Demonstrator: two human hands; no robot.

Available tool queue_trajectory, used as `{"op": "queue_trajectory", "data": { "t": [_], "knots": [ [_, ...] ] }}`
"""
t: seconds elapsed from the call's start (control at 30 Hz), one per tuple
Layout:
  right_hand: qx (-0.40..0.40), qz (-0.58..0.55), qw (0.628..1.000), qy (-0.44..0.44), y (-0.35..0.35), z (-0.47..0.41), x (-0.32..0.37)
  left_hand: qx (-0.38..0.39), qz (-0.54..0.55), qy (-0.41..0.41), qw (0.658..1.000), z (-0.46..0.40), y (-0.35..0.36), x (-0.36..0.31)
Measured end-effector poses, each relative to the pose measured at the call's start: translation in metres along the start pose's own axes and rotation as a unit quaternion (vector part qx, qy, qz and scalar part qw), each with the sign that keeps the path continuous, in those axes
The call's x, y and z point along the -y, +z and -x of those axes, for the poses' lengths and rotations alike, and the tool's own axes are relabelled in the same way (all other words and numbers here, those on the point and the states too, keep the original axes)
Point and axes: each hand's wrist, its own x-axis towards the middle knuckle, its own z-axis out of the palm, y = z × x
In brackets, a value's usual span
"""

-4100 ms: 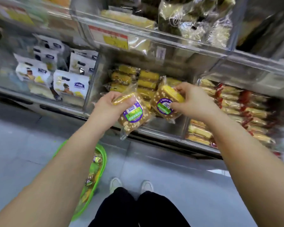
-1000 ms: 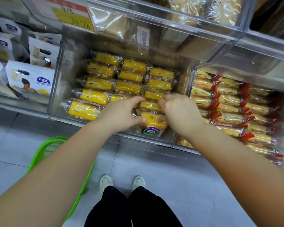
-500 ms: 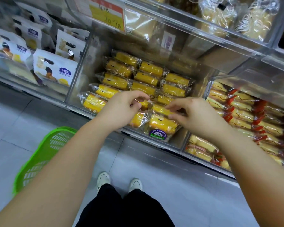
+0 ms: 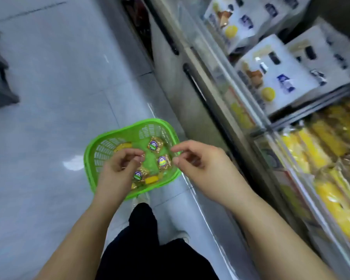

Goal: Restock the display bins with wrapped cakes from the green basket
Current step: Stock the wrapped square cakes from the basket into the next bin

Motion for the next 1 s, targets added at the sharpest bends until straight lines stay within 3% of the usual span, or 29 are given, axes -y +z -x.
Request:
{"op": "queue_trajectory", "data": {
  "t": [0.1,0.2,0.3,0.5,0.63,0.77,0.87,1.0],
  "knots": [
    [0.116,0.047,0.991,0.046,0.075,-0.065,-0.058,-0.039,-0.026,-0.081,0.996,-0.029,-0.033,0.083],
    [0.209,0.118,0.965,0.102,0.141,-0.116,-0.141,-0.003,-0.116,-0.143,0.983,-0.058,-0.044,0.169],
    [0.288,0.211,0.924,0.133,0.198,-0.161,-0.232,0.064,-0.259,-0.148,0.952,-0.093,-0.047,0.256],
    [0.342,0.351,0.854,0.172,0.272,-0.242,-0.355,0.220,-0.396,-0.163,0.876,-0.171,-0.045,0.382],
    [0.422,0.335,0.810,0.232,0.310,-0.265,-0.386,0.375,-0.449,-0.182,0.790,-0.200,-0.038,0.435],
    [0.427,0.440,0.758,0.221,0.325,-0.263,-0.398,0.428,-0.447,-0.208,0.758,-0.202,-0.027,0.460],
    [0.413,0.438,0.775,0.193,0.319,-0.263,-0.390,0.405,-0.488,-0.171,0.754,-0.203,-0.028,0.458],
    [0.387,0.298,0.836,0.249,0.288,-0.267,-0.368,0.360,-0.446,-0.163,0.803,-0.205,-0.037,0.444]
  ]
}}
